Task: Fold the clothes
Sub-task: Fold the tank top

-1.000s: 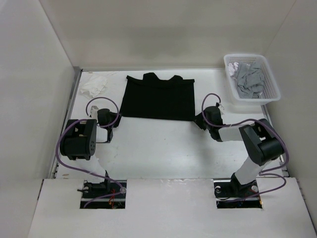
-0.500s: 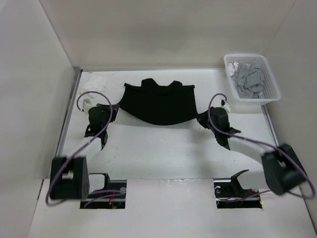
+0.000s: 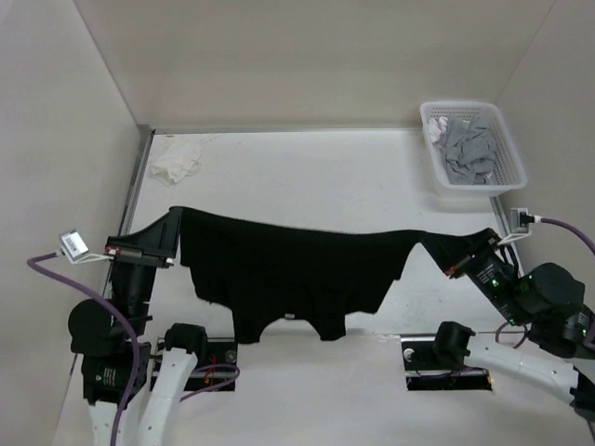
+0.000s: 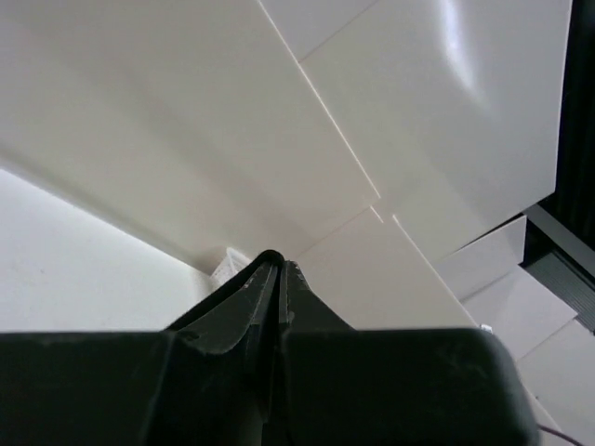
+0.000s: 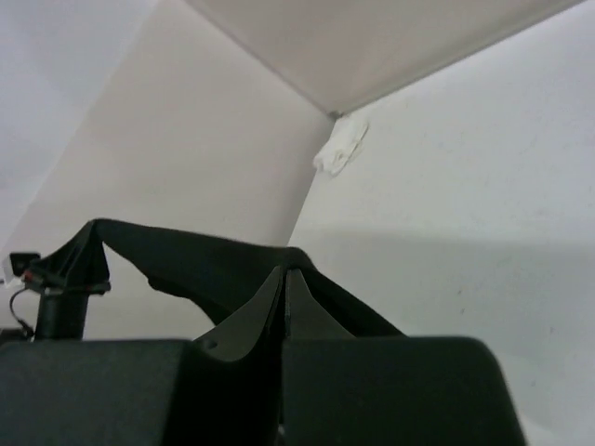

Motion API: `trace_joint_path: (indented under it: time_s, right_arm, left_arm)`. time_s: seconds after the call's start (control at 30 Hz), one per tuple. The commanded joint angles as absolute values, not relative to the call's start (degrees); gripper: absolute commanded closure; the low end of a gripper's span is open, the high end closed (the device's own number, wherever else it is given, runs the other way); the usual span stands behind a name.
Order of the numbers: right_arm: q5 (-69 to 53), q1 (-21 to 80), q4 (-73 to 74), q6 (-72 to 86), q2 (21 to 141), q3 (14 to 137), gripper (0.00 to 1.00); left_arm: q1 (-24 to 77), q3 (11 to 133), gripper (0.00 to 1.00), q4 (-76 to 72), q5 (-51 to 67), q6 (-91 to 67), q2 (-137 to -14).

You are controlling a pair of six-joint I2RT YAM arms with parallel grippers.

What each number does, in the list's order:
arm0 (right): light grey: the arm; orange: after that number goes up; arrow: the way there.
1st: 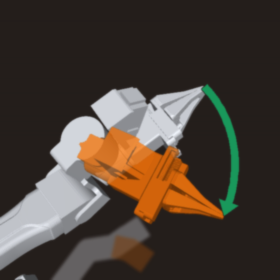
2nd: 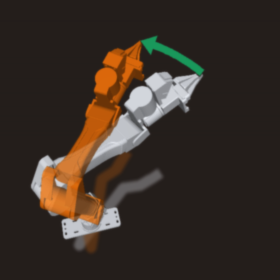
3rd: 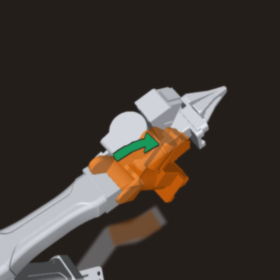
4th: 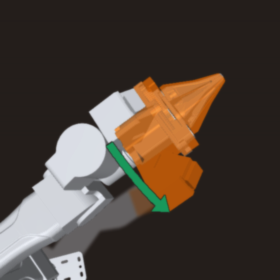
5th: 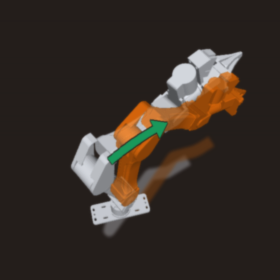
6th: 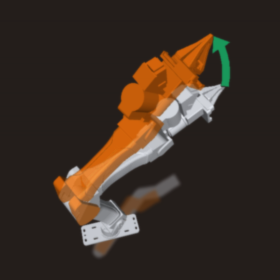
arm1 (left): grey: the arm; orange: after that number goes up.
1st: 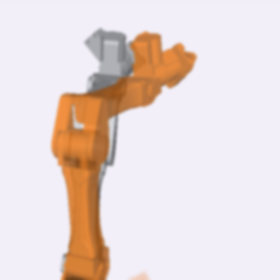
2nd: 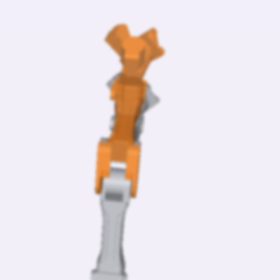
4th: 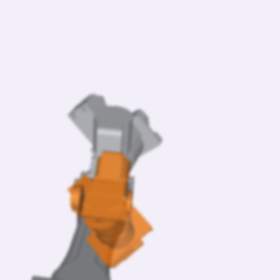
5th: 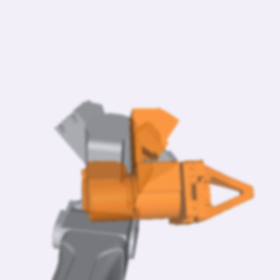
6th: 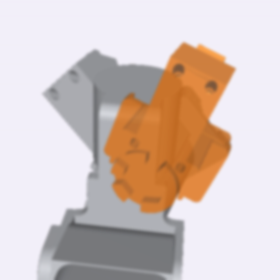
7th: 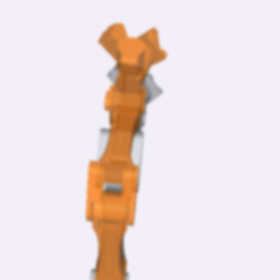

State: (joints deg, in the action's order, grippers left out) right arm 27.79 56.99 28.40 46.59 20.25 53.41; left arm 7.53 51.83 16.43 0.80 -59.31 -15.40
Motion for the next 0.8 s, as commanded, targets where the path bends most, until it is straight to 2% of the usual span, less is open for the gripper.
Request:
trace_joint_path:
  time_s: [0.0,0.1,0.17,0.23,0.3,0.37,0.43,0.57,0.77]
  right_arm:
    - [38.0,65.9,41.4,48.2,21.9,55.2,0.99]
    - [43.1,70.2,39.1,47.1,27.0,53.5,0.98]
    - [42.0,66.3,35.0,44.5,31.8,51.9,0.97]
    - [34.5,57.4,26.9,41.0,36.7,49.0,0.98]
    - [21.3,45.5,16.2,38.9,42.9,45.1,0.98]
    - [9.7,33.5,6.5,39.1,51.6,42.8,0.98]
    - [2.9,26.1,-1.7,40.2,62.3,43.2,0.98]
    - [-2.5,20.1,-9.5,40.6,80.9,51.3,0.98]
    - [-7.1,14.4,-8.1,40.8,98.3,67.3,0.98]
  left_arm:
    - [8.7,54.0,1.00,30.9,-2.5,-56.5,-14.2]
    - [8.7,50.8,1.00,31.4,-4.3,-55.7,-14.5]
    - [8.7,46.3,1.00,29.8,-5.2,-55.7,-16.2]
    - [7.8,40.6,1.00,26.0,-6.2,-55.5,-19.1]
    - [6.5,35.4,1.00,20.2,-7.6,-55.7,-24.8]
    - [4.4,32.5,1.00,12.9,-6.9,-57.0,-34.1]
    - [2.8,31.7,1.00,3.0,-7.1,-57.7,-45.0]
    - [1.0,39.2,1.00,-12.0,-7.9,-59.3,-69.6]
    - [1.0,57.2,1.00,-16.0,-4.4,-58.3,-93.2]
